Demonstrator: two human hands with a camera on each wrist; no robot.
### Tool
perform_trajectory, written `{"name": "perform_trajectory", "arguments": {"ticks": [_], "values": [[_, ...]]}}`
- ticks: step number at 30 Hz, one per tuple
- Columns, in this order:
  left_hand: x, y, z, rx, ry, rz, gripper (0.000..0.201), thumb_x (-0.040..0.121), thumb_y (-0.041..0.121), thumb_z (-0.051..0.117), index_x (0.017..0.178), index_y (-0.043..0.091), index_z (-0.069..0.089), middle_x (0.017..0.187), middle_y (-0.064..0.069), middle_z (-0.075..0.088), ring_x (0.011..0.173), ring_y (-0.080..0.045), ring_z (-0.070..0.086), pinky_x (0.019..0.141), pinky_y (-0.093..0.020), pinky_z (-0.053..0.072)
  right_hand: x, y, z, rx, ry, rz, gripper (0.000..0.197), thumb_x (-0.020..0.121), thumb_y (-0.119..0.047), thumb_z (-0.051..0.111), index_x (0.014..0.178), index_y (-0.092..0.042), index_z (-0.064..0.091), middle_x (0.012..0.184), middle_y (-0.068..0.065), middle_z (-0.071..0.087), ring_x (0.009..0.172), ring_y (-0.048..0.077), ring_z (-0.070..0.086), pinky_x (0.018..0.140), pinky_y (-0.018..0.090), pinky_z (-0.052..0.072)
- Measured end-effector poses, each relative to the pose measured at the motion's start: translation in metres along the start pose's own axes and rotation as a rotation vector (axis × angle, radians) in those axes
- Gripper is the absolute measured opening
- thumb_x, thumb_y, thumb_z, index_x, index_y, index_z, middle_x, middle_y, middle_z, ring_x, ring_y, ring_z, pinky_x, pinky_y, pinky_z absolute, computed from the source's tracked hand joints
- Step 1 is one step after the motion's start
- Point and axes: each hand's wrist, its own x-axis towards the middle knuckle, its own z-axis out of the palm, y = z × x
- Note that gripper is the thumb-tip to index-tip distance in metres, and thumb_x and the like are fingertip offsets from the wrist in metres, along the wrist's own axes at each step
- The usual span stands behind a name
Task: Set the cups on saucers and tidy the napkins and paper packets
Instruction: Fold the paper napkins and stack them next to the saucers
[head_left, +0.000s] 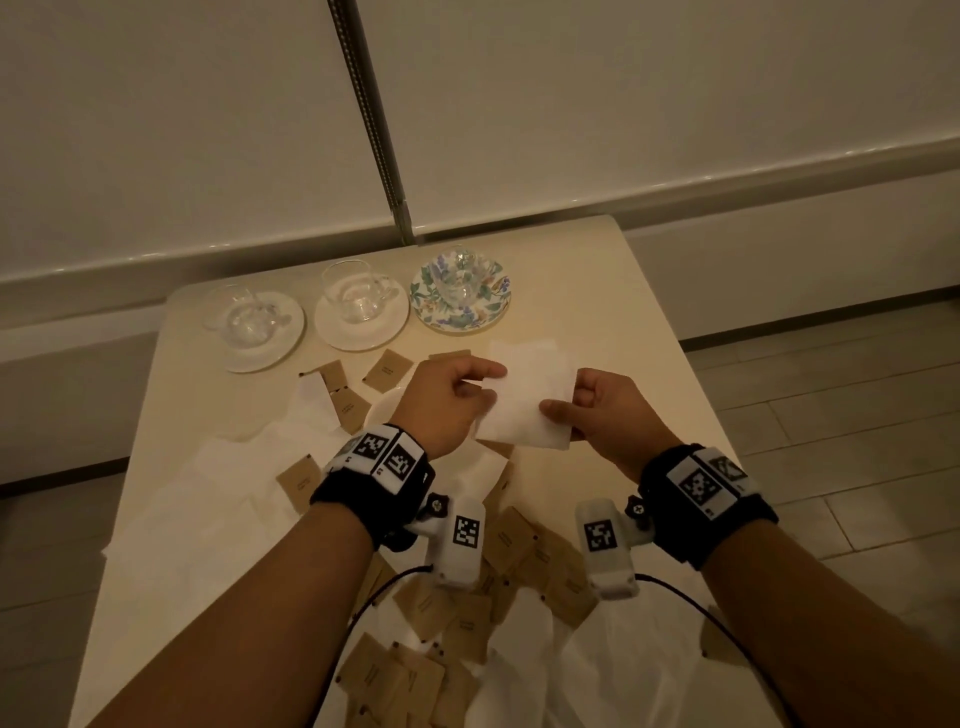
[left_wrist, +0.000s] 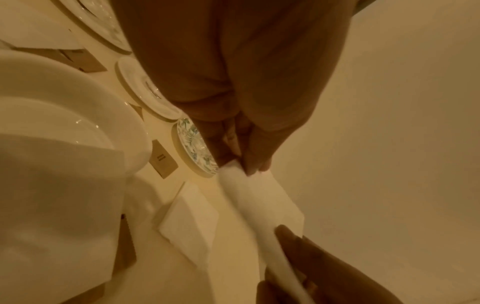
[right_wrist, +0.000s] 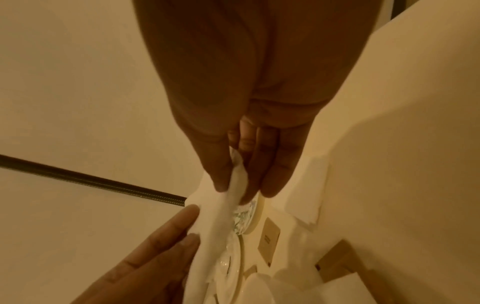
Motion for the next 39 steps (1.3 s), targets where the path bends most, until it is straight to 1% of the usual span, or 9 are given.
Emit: {"name": "perform_trajectory", "arguments": {"ticks": [2, 7, 14, 20, 25, 27, 31, 34, 39], "values": [[0.004, -0.003, 0.006, -0.012, 0.01, -0.059, 0.027, 0.088, 0.0, 0.065, 0.104, 0.021, 0.071, 0.084, -0.001, 0.066, 0.054, 0.005, 0.055, 0.06, -0.011, 0.049, 0.005, 0.005, -0.005, -0.02, 0.051, -0.007, 0.021, 0.085, -0.003, 0.071, 0.103, 0.005, 0.062, 0.091, 0.029, 0.066, 0.085, 0.03, 0.066, 0.061, 0.027, 0.058], [0.008, -0.01, 0.022, -0.076, 0.021, -0.172, 0.029, 0.088, -0.001, 0.066, 0.109, 0.019, 0.07, 0.067, -0.003, 0.062, 0.05, 0.004, 0.058, 0.048, -0.012, 0.046, 0.014, 0.017, -0.02, 0.045, 0.127, -0.045, 0.035, 0.078, -0.001, 0.077, 0.103, -0.01, 0.055, 0.073, 0.01, 0.066, 0.064, 0.019, 0.066, 0.056, 0.026, 0.056], [0.017, -0.022, 0.031, -0.04, -0.021, -0.24, 0.029, 0.089, 0.001, 0.065, 0.108, 0.022, 0.071, 0.053, 0.006, 0.051, 0.042, 0.001, 0.046, 0.045, -0.012, 0.039, 0.025, 0.028, -0.028, -0.101, -0.052, -0.098, 0.031, 0.082, 0.007, 0.07, 0.101, -0.017, 0.067, 0.117, 0.005, 0.066, 0.076, 0.025, 0.069, 0.062, 0.026, 0.056], [0.023, -0.025, 0.031, -0.035, -0.088, -0.264, 0.032, 0.09, 0.002, 0.065, 0.114, 0.023, 0.068, 0.075, -0.013, 0.062, 0.065, -0.016, 0.059, 0.056, -0.018, 0.05, 0.035, 0.025, -0.035, -0.128, -0.063, -0.015, 0.056, 0.078, -0.001, 0.077, 0.128, -0.018, 0.06, 0.126, -0.007, 0.062, 0.093, 0.029, 0.069, 0.081, 0.037, 0.06], [0.032, -0.032, 0.036, -0.005, -0.051, -0.281, 0.041, 0.088, 0.001, 0.066, 0.122, 0.024, 0.063, 0.09, -0.027, 0.067, 0.075, -0.028, 0.066, 0.062, -0.024, 0.055, 0.047, 0.025, -0.04, -0.201, -0.114, 0.054, 0.078, 0.069, 0.003, 0.083, 0.137, -0.021, 0.053, 0.106, -0.002, 0.071, 0.079, 0.029, 0.07, 0.077, 0.036, 0.06], [0.041, -0.036, 0.042, 0.018, -0.03, -0.281, 0.049, 0.087, -0.001, 0.066, 0.129, 0.023, 0.06, 0.099, -0.024, 0.067, 0.087, -0.031, 0.068, 0.07, -0.029, 0.057, 0.059, 0.025, -0.041, -0.181, -0.106, 0.068, 0.076, 0.07, 0.009, 0.079, 0.136, -0.019, 0.054, 0.094, 0.011, 0.073, 0.068, 0.022, 0.07, 0.066, 0.034, 0.061], [0.066, -0.051, 0.056, 0.099, 0.069, -0.271, 0.053, 0.084, 0.0, 0.067, 0.131, 0.025, 0.058, 0.112, -0.004, 0.061, 0.091, -0.011, 0.061, 0.07, -0.02, 0.053, 0.09, 0.03, -0.041, -0.232, -0.043, 0.056, 0.068, 0.072, 0.011, 0.077, 0.133, -0.011, 0.057, 0.102, 0.014, 0.069, 0.065, 0.017, 0.069, 0.066, 0.035, 0.061], [0.083, -0.06, 0.063, 0.149, 0.098, -0.285, 0.055, 0.084, 0.001, 0.068, 0.133, 0.023, 0.055, 0.122, -0.003, 0.058, 0.098, -0.013, 0.06, 0.078, -0.024, 0.055, 0.111, 0.034, -0.042, -0.294, -0.02, 0.077, 0.063, 0.073, 0.01, 0.077, 0.13, -0.009, 0.059, 0.09, 0.011, 0.07, 0.066, 0.02, 0.066, 0.064, 0.031, 0.061], [0.094, -0.069, 0.068, 0.277, 0.073, -0.313, 0.056, 0.08, 0.006, 0.074, 0.132, 0.015, 0.055, 0.131, -0.009, 0.058, 0.115, -0.024, 0.06, 0.098, -0.041, 0.05, 0.127, 0.042, -0.037, -0.464, -0.002, 0.085, 0.057, 0.075, 0.005, 0.076, 0.127, -0.013, 0.061, 0.122, 0.014, 0.063, 0.081, 0.02, 0.063, 0.066, 0.026, 0.056]]}}
